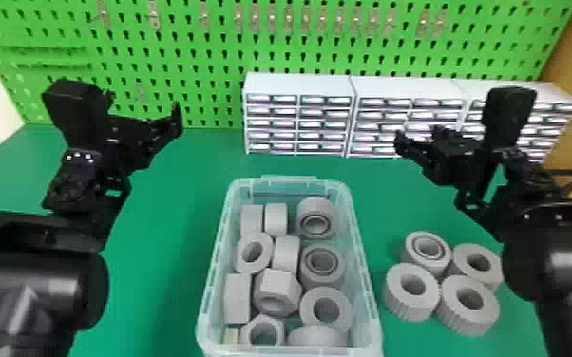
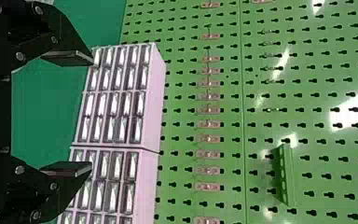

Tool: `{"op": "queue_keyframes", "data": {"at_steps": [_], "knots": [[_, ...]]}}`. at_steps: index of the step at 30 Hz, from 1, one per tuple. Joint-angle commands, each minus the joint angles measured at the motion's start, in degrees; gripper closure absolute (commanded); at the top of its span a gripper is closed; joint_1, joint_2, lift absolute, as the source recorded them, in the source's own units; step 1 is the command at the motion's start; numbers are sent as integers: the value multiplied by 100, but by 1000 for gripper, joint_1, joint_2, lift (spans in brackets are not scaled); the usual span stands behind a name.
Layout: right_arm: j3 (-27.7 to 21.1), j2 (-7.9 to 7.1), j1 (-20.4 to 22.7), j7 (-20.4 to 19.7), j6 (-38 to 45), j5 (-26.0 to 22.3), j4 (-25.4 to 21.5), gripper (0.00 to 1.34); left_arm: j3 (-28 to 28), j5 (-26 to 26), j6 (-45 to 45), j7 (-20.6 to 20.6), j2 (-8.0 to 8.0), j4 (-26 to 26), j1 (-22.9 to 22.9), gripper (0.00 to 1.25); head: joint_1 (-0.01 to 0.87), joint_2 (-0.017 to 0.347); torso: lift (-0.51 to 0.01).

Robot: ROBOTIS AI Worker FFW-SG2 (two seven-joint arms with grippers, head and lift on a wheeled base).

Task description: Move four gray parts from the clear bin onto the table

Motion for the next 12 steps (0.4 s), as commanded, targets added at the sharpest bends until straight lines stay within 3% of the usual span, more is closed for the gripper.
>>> {"op": "queue_keyframes", "data": {"at_steps": [1,12], "knots": [[26,-9,-3,-1,0,-12,0,469,0,0,0,0,-7,0,9,131,686,26,-50],[88,26,111,-1,0,-47,9,469,-26,18,0,18,-15,9,44,130,686,26,-50]]}}
